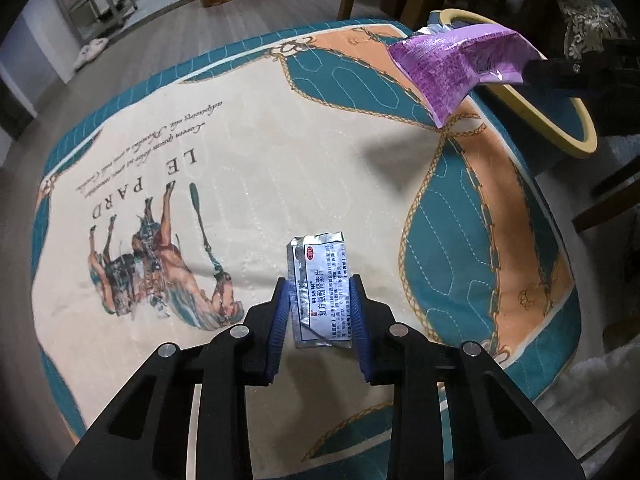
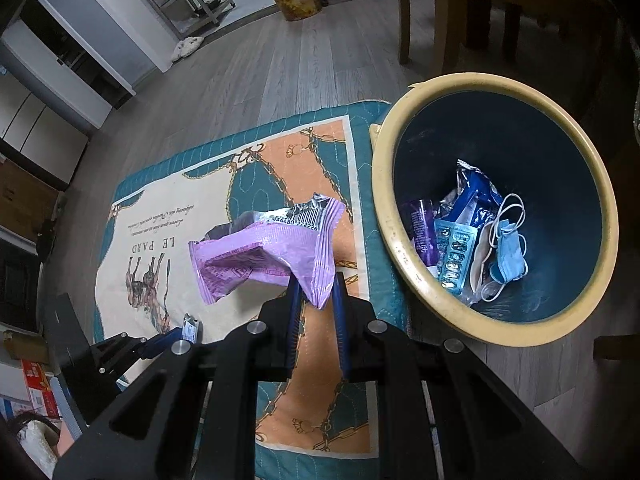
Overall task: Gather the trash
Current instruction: 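Grasp the purple snack wrapper with the right tool while the left tool grasps the white medicine packet, then carry the wrapper and medicine packet over the bin and open both tools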
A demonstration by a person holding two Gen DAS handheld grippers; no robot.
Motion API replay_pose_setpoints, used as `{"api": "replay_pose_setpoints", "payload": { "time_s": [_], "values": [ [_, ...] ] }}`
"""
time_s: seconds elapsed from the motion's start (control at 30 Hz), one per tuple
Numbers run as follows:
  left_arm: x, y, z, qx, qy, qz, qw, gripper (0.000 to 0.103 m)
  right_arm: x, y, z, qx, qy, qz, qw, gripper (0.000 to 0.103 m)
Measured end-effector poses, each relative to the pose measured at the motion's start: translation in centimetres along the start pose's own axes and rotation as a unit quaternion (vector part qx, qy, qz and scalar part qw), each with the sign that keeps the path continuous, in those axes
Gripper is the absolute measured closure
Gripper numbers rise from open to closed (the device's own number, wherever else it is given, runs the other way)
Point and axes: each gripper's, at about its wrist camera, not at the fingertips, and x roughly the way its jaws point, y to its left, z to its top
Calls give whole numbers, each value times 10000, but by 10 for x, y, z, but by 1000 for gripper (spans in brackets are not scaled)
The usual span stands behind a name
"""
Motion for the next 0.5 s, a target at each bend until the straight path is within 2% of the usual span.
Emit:
{"api": "replay_pose_setpoints", "payload": {
  "time_s": [0.33, 0.5],
  "values": [
    [-27, 2, 10, -30, -374, 79, 9993, 71, -16, -6, 5, 190, -207, 49, 9996, 88],
    [-46, -11, 30, -7, -678, 12, 9977, 71, -29, -16, 14, 249, -412, 62, 9988, 88]
  ]
}}
